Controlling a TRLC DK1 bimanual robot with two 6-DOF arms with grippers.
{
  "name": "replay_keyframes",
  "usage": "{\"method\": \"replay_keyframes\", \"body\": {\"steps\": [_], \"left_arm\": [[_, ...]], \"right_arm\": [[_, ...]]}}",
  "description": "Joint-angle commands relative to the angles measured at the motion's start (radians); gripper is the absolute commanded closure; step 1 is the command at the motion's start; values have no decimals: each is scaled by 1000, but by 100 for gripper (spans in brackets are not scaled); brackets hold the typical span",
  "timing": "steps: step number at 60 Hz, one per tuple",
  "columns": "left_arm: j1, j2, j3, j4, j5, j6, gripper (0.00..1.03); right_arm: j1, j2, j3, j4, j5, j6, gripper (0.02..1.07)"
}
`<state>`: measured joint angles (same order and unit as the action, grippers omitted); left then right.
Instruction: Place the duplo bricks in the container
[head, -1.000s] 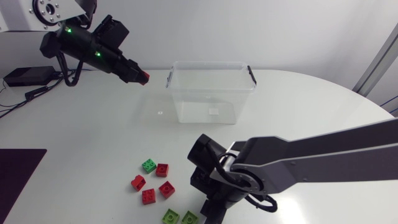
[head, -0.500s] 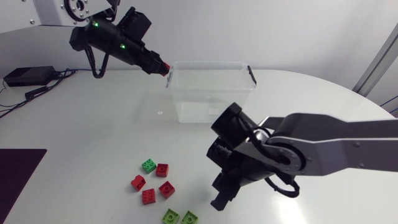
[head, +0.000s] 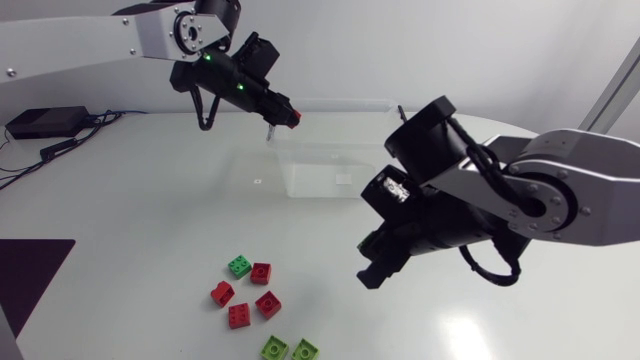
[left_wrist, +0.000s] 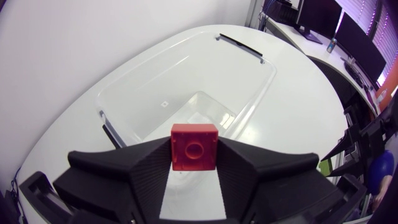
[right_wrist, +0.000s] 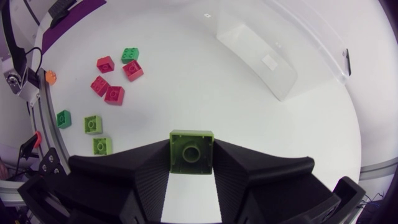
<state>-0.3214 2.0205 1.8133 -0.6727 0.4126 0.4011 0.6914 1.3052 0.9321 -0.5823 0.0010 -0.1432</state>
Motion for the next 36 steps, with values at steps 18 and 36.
{"method": "replay_keyframes", "body": {"steps": [18, 36], "left_arm": [[-4, 69, 83, 5, 3, -15, 5], [22, -45, 35, -42, 0, -8, 5]], "right_arm": [[-119, -32, 166, -65, 4, -59, 78], [-231, 26, 301, -42, -32, -70, 77]]}}
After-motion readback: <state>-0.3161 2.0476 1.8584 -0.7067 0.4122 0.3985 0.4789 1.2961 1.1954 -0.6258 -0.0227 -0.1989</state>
